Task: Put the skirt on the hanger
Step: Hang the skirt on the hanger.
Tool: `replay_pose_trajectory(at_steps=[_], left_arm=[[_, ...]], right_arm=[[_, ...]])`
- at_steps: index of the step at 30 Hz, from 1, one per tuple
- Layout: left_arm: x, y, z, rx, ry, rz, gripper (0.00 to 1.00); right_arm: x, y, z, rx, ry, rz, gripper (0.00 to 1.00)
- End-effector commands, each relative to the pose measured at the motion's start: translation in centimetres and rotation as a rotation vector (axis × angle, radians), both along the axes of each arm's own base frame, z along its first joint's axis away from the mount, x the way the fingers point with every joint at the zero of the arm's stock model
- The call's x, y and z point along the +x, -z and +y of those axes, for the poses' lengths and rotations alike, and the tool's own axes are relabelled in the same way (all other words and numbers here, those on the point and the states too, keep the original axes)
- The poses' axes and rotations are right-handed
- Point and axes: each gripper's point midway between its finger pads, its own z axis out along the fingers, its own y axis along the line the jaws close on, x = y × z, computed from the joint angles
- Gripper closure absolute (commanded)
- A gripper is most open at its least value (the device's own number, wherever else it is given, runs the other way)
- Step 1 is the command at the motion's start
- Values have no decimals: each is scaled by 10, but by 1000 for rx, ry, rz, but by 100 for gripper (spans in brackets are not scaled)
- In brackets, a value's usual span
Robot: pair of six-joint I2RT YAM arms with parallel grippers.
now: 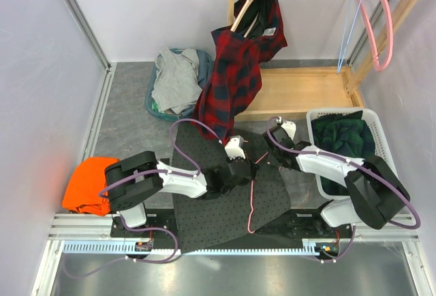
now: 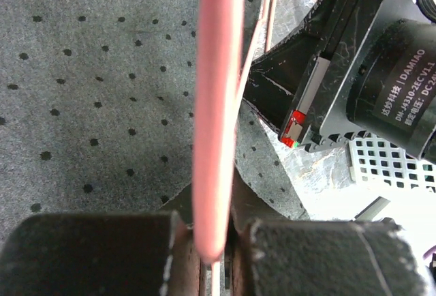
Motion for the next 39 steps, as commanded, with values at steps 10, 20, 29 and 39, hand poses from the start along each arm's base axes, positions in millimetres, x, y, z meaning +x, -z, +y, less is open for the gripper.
replay_pose_trajectory(at_steps=[10,20,29,39], left_arm=[[17,25,50,250,-143,-60,98],[21,23,73,295,-223,-65,98],[20,23,91,333,-264,-67,98],[15,25,111,427,-240,-87,98]], right_arm=[[-52,-23,-18,55,-8,69,100],[-49,-47,-55,-35,159,-37,100],[-40,-45,-73,-58,295,-129,100],[-18,-37,-58,-103,252,-101,100]])
